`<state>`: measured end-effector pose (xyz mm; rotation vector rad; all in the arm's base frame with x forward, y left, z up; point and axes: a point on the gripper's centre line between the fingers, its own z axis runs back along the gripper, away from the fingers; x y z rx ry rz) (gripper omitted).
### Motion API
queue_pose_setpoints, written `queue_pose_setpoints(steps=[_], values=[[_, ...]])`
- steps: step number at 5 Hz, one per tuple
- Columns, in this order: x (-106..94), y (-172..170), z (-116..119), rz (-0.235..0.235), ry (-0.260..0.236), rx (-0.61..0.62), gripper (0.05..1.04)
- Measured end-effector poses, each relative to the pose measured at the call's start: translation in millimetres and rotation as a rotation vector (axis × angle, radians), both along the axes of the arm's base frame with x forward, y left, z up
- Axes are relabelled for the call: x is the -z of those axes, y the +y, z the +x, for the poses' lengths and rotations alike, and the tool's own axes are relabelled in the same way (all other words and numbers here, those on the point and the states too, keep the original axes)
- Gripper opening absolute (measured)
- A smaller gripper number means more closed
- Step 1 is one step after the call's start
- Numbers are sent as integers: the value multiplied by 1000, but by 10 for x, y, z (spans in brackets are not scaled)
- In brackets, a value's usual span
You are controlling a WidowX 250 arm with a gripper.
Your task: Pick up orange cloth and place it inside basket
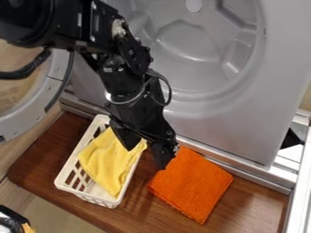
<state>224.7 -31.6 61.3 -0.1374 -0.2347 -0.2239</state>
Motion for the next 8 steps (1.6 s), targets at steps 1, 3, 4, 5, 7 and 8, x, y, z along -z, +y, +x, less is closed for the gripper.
queue_pose_setpoints(steps=[1,3,4,5,7,8], values=[[52,-5,-12,-3,17,-2,999],[606,-217,278,-9,67,94,999],[904,-306,390,25,52,129,999],[1048,-346,484,54,36,139,999],[1338,-372,583,72,65,133,1000],[1384,-410,652,52,68,109,965]])
